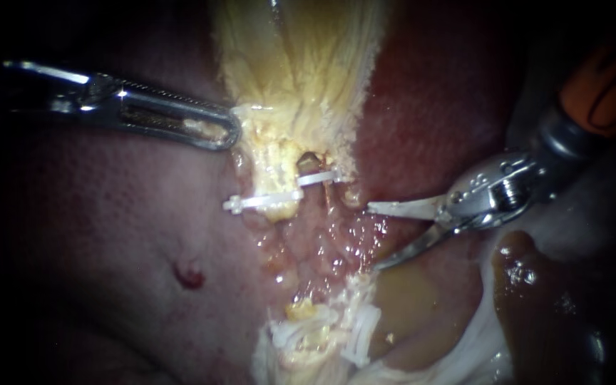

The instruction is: Go back from the cut right tube

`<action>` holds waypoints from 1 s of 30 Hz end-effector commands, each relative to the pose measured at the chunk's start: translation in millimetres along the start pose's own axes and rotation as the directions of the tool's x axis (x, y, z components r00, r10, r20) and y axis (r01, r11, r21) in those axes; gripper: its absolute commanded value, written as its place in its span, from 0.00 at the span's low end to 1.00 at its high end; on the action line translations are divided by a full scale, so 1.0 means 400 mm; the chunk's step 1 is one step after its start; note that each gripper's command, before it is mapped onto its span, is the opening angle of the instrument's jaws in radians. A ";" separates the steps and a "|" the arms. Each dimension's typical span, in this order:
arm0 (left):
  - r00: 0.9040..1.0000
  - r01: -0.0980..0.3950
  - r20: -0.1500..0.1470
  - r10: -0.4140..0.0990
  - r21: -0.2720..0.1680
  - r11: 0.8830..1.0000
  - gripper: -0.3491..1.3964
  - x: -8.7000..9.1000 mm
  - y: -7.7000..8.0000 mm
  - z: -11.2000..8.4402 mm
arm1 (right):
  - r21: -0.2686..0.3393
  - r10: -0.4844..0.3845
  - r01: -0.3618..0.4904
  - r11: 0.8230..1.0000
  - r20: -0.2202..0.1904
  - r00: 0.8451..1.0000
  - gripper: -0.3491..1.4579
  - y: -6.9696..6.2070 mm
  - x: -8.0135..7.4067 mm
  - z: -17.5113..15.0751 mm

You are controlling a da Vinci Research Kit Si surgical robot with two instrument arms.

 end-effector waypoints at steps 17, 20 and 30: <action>1.000 -0.006 0.003 0.006 -0.008 1.000 0.00 0.0025 0.0030 0.0039 | -0.007 -0.002 0.002 1.000 0.012 1.000 0.99 0.0015 -0.0003 -0.0026; 1.000 -0.008 0.006 0.008 -0.013 1.000 0.00 0.0031 0.0033 0.0062 | -0.007 -0.001 0.001 1.000 0.012 1.000 0.99 0.0018 -0.0005 -0.0032; 1.000 -0.015 -0.013 0.015 0.015 1.000 0.00 0.0055 0.0014 0.0168 | -0.003 0.003 -0.003 1.000 0.012 1.000 0.99 0.0031 -0.0002 -0.0054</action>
